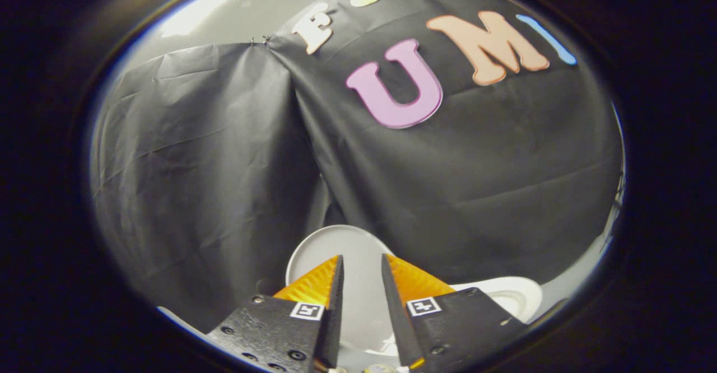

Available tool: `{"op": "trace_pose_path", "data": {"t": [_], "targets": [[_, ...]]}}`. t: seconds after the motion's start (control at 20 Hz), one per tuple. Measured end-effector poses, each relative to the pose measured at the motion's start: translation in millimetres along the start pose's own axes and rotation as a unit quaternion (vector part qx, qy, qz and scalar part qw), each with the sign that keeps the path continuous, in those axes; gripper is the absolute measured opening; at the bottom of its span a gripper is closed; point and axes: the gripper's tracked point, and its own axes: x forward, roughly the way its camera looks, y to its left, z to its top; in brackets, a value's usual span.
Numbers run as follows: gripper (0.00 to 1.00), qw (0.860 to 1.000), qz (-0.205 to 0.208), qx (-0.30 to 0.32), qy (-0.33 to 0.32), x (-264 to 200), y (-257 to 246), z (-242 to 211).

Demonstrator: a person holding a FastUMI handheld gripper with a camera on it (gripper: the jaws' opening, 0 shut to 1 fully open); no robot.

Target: Open the toilet lid.

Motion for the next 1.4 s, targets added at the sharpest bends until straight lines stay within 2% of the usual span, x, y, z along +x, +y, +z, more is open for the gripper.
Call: {"op": "trace_pose_path", "data": {"t": [0.15, 0.4, 0.5, 0.75, 1.05, 1.2, 1.4], "targets": [[0.69, 0.999, -0.036, -0.016, -0.038, -32.7, -40.3, 36.2], [0.89, 0.989, -0.103, -0.05, -0.093, -106.0, -120.3, 43.1], [0.89, 0.983, -0.139, -0.065, -0.103, -132.1, -153.0, 43.6], [0.91, 0.969, -0.188, -0.126, -0.102, -190.5, -193.4, 21.0], [0.92, 0.966, -0.202, -0.095, -0.131, -240.1, -219.7, -1.4], [0.93, 0.962, -0.206, -0.112, -0.138, -243.2, -221.6, -5.9], [0.95, 0.965, -0.199, -0.12, -0.117, -240.3, -215.5, -24.7]]}}
